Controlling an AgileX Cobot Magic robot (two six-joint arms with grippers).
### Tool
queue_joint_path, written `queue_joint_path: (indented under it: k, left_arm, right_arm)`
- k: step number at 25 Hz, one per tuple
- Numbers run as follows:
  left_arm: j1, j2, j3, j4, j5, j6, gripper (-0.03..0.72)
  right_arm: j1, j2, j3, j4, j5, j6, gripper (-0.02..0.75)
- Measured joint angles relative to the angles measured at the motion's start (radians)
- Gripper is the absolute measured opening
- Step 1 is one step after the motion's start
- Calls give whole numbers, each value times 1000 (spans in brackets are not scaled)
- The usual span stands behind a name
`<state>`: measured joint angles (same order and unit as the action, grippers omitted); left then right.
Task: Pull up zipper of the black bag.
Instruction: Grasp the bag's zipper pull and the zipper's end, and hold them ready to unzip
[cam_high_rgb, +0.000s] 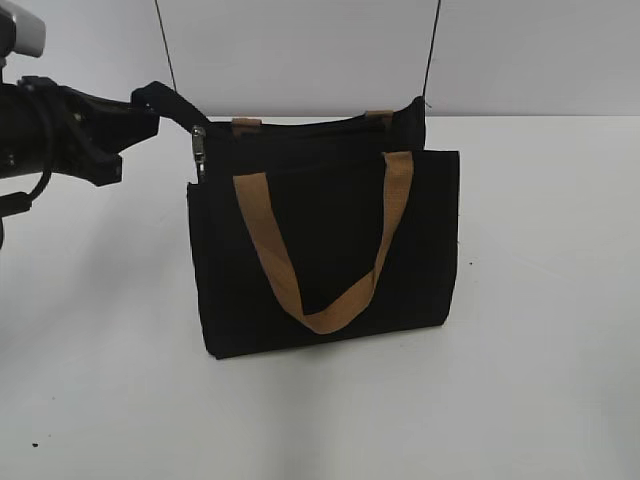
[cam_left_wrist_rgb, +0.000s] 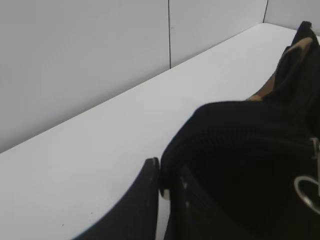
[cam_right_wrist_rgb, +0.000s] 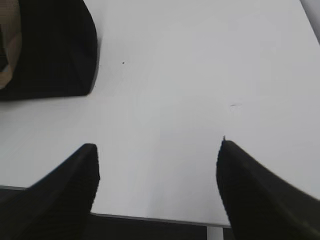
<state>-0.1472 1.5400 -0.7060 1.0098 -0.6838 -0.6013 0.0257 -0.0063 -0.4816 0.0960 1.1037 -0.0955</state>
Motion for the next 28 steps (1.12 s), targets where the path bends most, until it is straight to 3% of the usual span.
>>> queue_joint_path:
  k: [5,13,18,22,28]
  left_arm:
    - [0,-6,0,1,-15,-32,36]
    - [0,-32,0,-1,-20,-49,35]
    - [0,-34,0,-31,-20,-49,35]
    - [0,-35,0,-69,-19,-51,35]
    - [0,-36,0,-129,-16,-51,35]
  right_arm:
    - [14,90,-47,31,-22,0,557]
    - [14,431,-122,61,-222,-62,557]
    - [14,669,-207,174,-325,-173,557]
    - [14,876,-326,245,-321,-241,557]
    - [49,1128,-516,206,-204,-231,557]
